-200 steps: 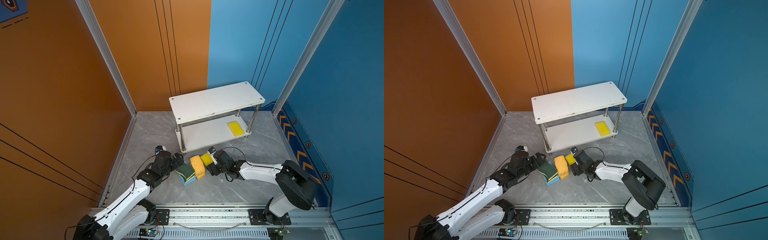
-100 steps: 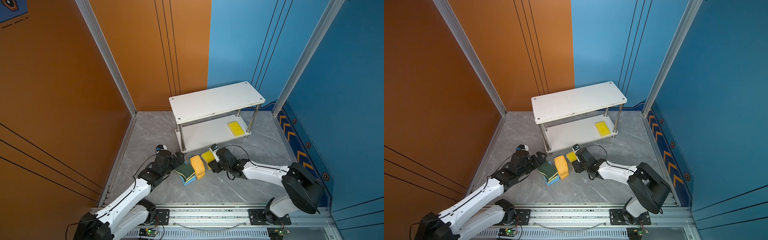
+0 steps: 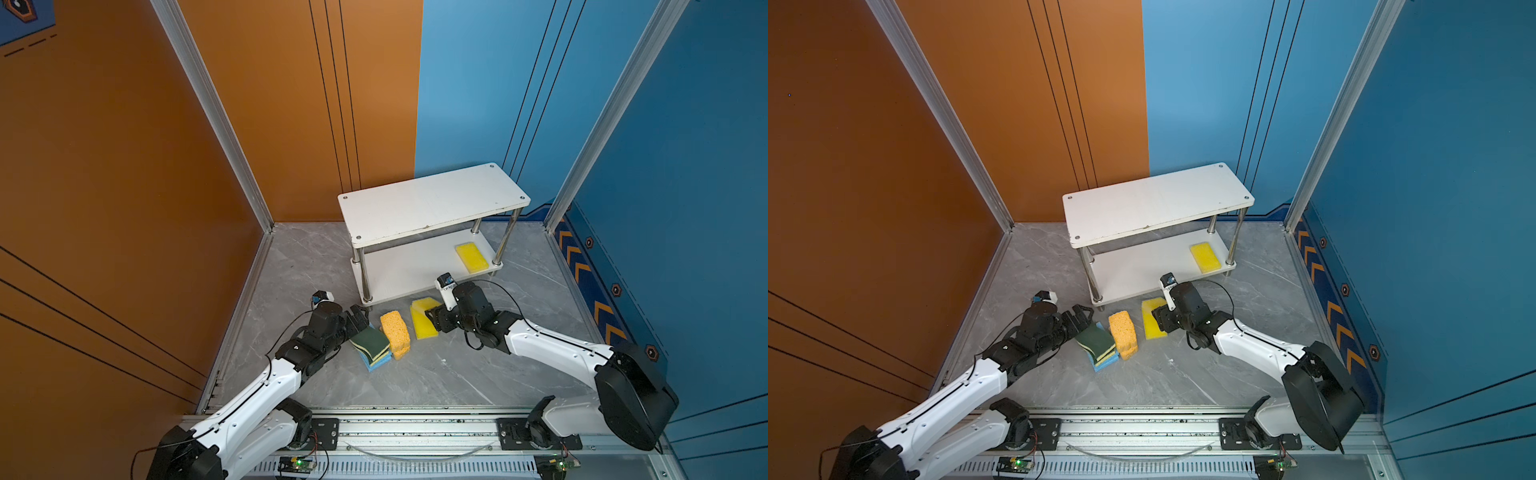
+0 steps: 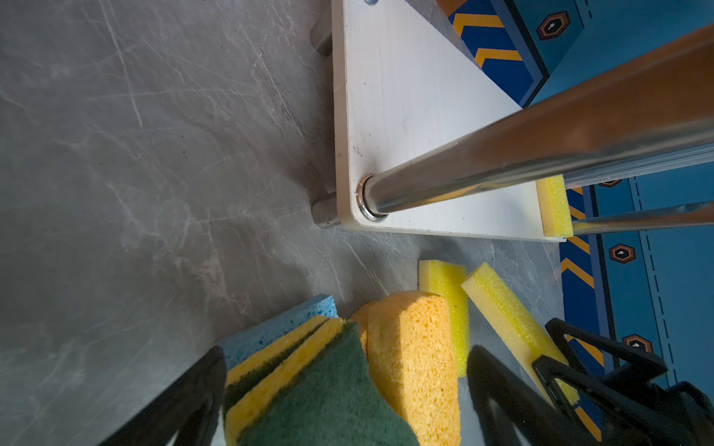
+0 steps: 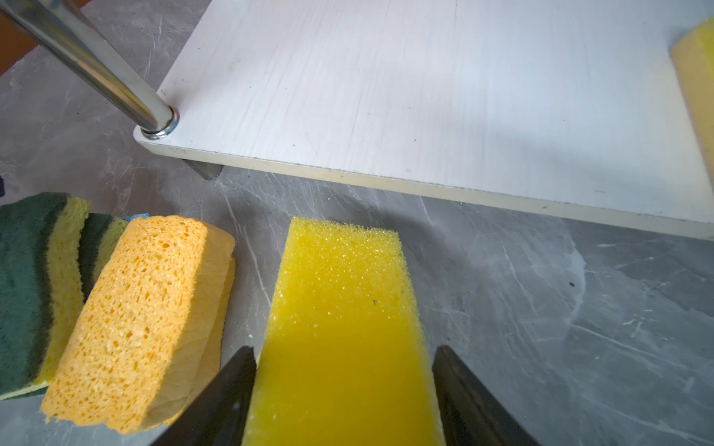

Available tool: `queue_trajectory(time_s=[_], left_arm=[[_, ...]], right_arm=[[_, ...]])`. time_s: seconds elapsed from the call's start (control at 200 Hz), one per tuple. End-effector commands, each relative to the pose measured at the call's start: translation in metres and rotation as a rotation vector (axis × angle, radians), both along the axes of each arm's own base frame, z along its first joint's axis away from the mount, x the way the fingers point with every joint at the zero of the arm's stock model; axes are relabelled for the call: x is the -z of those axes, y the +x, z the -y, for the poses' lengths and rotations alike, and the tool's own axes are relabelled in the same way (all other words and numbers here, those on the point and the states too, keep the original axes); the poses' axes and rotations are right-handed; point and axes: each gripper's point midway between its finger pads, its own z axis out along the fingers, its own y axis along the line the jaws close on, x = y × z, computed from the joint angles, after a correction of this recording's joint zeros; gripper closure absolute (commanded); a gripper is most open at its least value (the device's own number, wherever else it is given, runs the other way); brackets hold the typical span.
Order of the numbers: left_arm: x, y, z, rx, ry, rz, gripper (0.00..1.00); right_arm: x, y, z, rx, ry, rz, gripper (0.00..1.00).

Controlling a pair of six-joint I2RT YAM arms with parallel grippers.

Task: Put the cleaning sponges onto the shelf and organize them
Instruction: 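Lower the right gripper onto the nearer yellow foam sponge and close it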

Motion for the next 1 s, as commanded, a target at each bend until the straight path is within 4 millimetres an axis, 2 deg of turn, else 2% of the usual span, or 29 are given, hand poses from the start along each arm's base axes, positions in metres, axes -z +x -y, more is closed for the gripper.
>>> queue_trajectory(time_s=[0.0,0.165,0.245,0.265,0.371,0.686,0.996], left_arm=[[0.003,-0.003,-0.001,0.006,-0.011,-0.001,0.02],[0.004,-0.005,-0.003,0.001,-0.008,-0.003,0.02],[0.004,-0.006,-0.005,-0.004,-0.004,-0.002,0.03],[0.004,-0.006,-0.006,-0.006,-0.004,-0.001,0.02],[0.004,-0.006,-0.007,-0.010,-0.004,0.000,0.02],[0.006,-0.004,-0.004,-0.002,-0.008,-0.010,0.02],[0.008,-0.003,-0.003,0.000,-0.007,-0.015,0.02]], right_arm=[[0.022,-0.016,-0.005,-0.056,-0.003,-0.095,0.30],[0.048,-0.025,-0.010,-0.079,-0.034,-0.155,0.32],[0.057,-0.026,-0.008,-0.071,-0.056,-0.171,0.32],[0.059,-0.033,-0.016,-0.099,-0.063,-0.173,0.32],[0.068,-0.039,-0.018,-0.106,-0.079,-0.187,0.32],[0.066,-0.037,-0.017,-0.101,-0.098,-0.168,0.16],[0.064,-0.032,-0.017,-0.098,-0.101,-0.157,0.12]])
